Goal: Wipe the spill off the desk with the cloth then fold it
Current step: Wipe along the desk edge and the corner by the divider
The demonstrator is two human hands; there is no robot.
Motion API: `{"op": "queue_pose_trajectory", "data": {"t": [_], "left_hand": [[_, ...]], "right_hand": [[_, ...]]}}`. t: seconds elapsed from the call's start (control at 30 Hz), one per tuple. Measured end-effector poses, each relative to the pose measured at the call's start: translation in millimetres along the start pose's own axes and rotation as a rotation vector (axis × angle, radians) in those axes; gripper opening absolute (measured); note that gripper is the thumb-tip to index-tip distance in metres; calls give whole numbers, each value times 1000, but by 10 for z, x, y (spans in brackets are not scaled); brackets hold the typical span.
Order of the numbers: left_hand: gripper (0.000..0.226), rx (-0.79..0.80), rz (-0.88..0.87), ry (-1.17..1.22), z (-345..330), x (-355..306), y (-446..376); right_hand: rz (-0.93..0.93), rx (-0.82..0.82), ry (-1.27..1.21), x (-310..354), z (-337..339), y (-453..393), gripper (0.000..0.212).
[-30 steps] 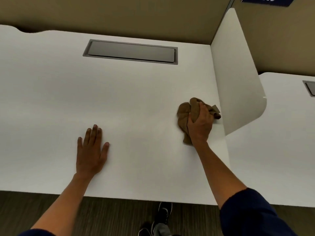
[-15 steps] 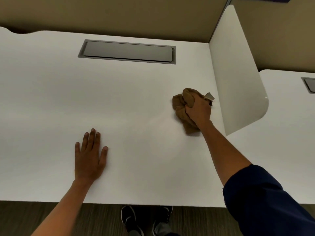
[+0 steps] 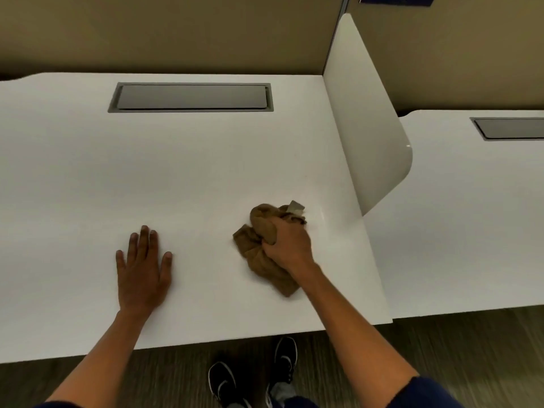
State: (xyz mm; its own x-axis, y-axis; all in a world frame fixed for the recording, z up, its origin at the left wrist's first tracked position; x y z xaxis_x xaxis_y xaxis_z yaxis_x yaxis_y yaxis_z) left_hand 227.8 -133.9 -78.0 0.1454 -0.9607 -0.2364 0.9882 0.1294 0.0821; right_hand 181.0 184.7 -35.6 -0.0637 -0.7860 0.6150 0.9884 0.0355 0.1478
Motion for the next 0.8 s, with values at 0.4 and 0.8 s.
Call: {"op": "queue_pose_trajectory", "data": {"t": [0.4,0.8], "left_hand": [[76,-13,0,-4,-20,25,-11],[72,-44,10,27,-24,31,-11]], "right_hand": [[-7,-346,92,-516,516,20,48],[-169,-635,-33,-851,989,-1133,36]]}}
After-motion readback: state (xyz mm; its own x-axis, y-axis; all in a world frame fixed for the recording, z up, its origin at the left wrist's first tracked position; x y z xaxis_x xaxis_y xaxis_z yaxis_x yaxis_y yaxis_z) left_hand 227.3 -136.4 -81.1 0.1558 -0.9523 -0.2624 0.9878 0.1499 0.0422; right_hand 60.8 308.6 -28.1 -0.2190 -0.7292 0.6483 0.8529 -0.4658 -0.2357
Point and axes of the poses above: each hand's wrist, its own y-axis away from the middle knuckle, its own z-axis out of the back of the hand, x = y × z, the point moved 7 cm from there along -y, towards the middle knuckle, and after that the axes turned 2 degrees about y, right-handed, at the moved point
